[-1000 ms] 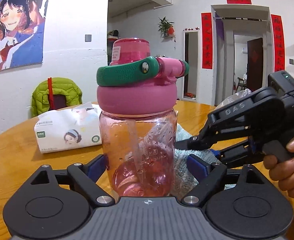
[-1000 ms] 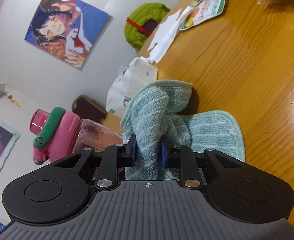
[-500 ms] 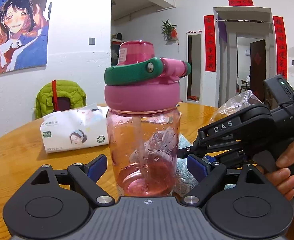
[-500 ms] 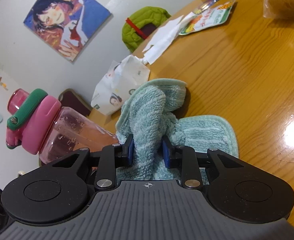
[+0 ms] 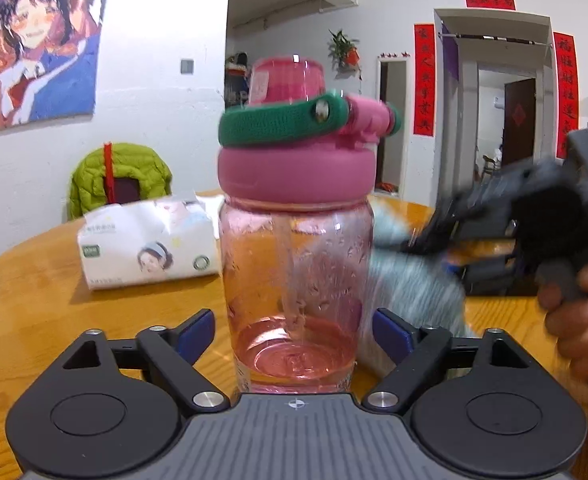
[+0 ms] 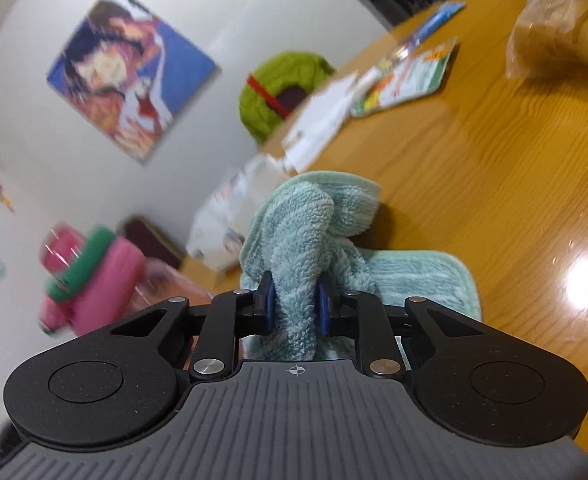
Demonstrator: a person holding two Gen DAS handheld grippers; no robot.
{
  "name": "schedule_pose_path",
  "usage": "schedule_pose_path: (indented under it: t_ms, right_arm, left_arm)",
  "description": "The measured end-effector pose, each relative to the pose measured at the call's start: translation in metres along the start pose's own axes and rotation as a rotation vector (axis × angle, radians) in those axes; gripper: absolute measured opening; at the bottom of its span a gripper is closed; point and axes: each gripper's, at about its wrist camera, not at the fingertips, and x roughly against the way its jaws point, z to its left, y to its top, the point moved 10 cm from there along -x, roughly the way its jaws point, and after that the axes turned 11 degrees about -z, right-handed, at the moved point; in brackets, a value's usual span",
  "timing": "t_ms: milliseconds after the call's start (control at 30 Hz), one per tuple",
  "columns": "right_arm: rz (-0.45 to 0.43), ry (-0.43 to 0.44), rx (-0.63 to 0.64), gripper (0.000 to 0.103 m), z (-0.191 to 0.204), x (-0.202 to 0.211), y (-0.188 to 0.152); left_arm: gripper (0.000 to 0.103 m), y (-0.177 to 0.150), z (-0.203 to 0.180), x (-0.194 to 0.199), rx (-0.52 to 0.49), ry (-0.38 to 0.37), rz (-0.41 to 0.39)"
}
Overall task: Clean container
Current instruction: 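Rotate the bottle in the left tool while the right tool rubs the towel against it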
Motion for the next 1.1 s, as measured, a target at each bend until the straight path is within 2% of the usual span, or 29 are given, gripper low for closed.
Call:
schedule_pose_path:
  t_ms: [67,133,200,233,300,433,533,567,667,967,1000,1033,1100]
  right_arm:
    - [-0.051,0.128,-0.118,0.021,0.005,0.013,0.015]
    - [-0.069,0.319,-0.266,0.022,0.014,0.025,0.026]
    - [-0.035,0.469,-0.379,0.022,0.023,0.03,0.027]
    - [-0.004,0.482,-0.393,0.022,0.025,0.027,0.022]
    - [0.058,0.374,-0.33,0.023,0.02,0.014,0.007]
    - [0.216,0.017,-0.157,0.023,-0.016,-0.016,-0.032]
    - [0.195,0.007,-0.103,0.023,-0.012,-0.014,-0.03]
    - [0.15,0.053,-0.112,0.023,-0.005,-0.008,-0.023]
    - [0.011,0.318,-0.224,0.023,0.023,0.015,0.011]
    - [0.227,0.009,-0.137,0.024,-0.015,-0.022,-0.027]
    - [0.212,0.01,-0.12,0.024,-0.013,-0.022,-0.023]
    - [0.177,0.019,-0.108,0.024,-0.011,-0.02,-0.018]
    - [0.099,0.025,-0.101,0.024,-0.009,-0.019,-0.006]
  left_arm:
    - [0.07,-0.001,0.0,0.0,-0.001,-0.007,0.006]
    - [0.07,-0.001,-0.001,0.001,-0.006,-0.006,0.006]
    - [0.07,-0.001,-0.002,0.002,-0.01,-0.01,0.007]
    - [0.07,-0.002,-0.003,0.003,-0.012,-0.012,0.007]
    - [0.07,-0.001,-0.003,0.003,-0.011,-0.012,0.006]
    - [0.07,-0.001,-0.004,0.003,-0.013,-0.011,0.007]
    - [0.07,-0.001,-0.004,0.003,-0.012,-0.011,0.008]
    - [0.07,-0.001,-0.004,0.003,-0.013,-0.011,0.008]
    - [0.07,-0.001,-0.005,0.002,-0.015,-0.016,0.009]
    - [0.07,-0.001,-0.005,0.003,-0.007,-0.012,0.013]
    - [0.073,-0.001,-0.005,0.004,-0.002,0.005,0.015]
    - [0.08,0.0,-0.006,0.006,-0.004,0.035,0.017]
    - [0.081,0.003,-0.009,0.014,-0.027,0.101,0.003]
